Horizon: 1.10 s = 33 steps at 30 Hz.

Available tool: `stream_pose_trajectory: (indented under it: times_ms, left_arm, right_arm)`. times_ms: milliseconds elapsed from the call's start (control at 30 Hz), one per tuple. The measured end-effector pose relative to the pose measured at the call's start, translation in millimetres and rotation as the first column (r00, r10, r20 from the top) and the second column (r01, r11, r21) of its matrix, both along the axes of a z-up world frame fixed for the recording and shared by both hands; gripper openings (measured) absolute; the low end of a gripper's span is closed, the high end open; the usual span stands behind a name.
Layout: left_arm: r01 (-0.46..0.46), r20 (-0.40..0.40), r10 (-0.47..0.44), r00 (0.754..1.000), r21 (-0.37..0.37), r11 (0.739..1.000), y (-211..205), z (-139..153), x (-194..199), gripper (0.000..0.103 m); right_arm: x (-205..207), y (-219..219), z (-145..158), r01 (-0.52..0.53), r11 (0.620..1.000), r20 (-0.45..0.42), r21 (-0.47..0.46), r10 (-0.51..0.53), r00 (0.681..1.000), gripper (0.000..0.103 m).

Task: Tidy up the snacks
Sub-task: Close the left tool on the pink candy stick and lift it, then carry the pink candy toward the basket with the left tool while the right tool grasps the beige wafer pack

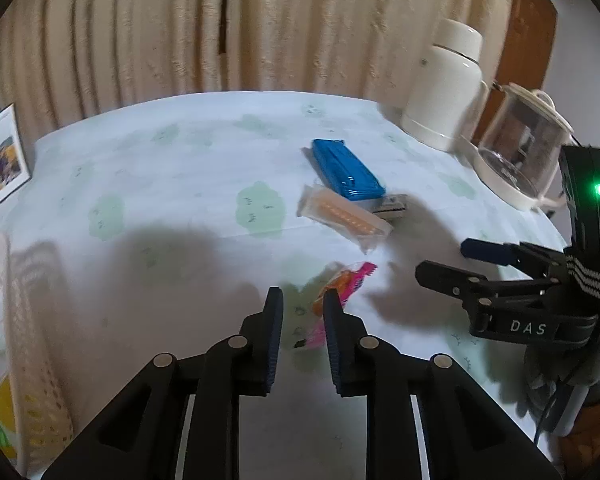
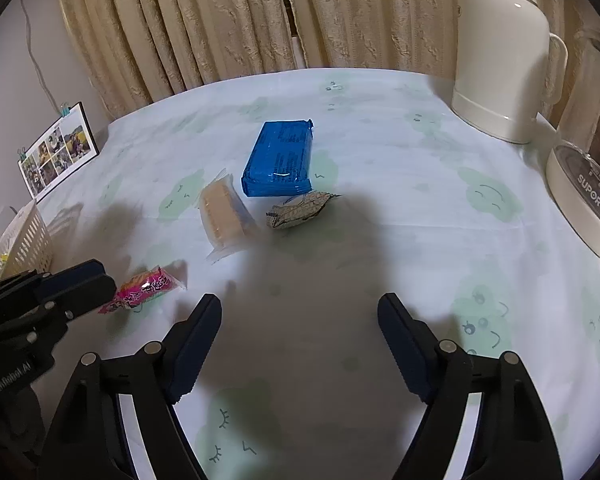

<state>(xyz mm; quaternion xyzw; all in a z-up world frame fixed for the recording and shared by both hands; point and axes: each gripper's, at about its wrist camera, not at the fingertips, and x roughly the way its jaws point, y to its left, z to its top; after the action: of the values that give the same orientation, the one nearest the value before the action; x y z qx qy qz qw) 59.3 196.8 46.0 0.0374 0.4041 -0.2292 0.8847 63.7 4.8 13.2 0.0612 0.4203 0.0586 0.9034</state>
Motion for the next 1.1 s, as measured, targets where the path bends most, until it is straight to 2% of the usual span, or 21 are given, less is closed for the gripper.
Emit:
stream_pose_trajectory:
  times_ms: [267,433,667,800,933,1033,1067,1100]
  left_arm:
    - [0.083,0.01,-0.084,0.996,0.078,0.993,-28,-8,8,0.023]
    - [0.075,0.004,-0.076,0.997,0.083,0.994,-29,-11,14,0.023]
    - [0.06,-0.061,-0.059,0.996,0.02,0.998,-20,-15,22,0.029]
    - [0.058,-0.065,-0.055,0.996,0.041,0.997,-24,-21,23,0.033]
    - [0.057,-0.053,-0.054,0.997,0.065,0.996,-31,-22,24,0.033]
    - [0.035,-0.047,-0.031,0.998,0.078,0.996,-33,-22,27,0.028]
    - [0.029,-0.044,-0.025,0.999,0.078,0.997,-32,-22,27,0.019]
    - [0.023,-0.042,-0.021,0.999,0.068,0.997,-31,-22,27,0.019]
  right_arm:
    - [1,-7,0,0.022,0.999,-0.002,0.034,-0.022,1.0,0.072]
    - [1,-8,0,0.028,0.999,-0.001,0.042,-0.028,1.0,0.072]
    - [1,-10,0,0.028,0.999,0.0,0.044,-0.028,1.0,0.072]
    - [1,-10,-1,0.029,0.999,0.001,0.045,-0.029,1.0,0.072]
    - [2,-10,-1,0.027,0.998,0.001,0.049,-0.027,1.0,0.072]
    - [2,-11,-1,0.026,0.998,0.004,0.052,-0.026,1.0,0.072]
    - [1,-12,-1,0.026,0.998,0.006,0.054,-0.026,1.0,0.071]
    - [1,-12,-1,0.025,0.998,0.007,0.057,-0.026,1.0,0.07]
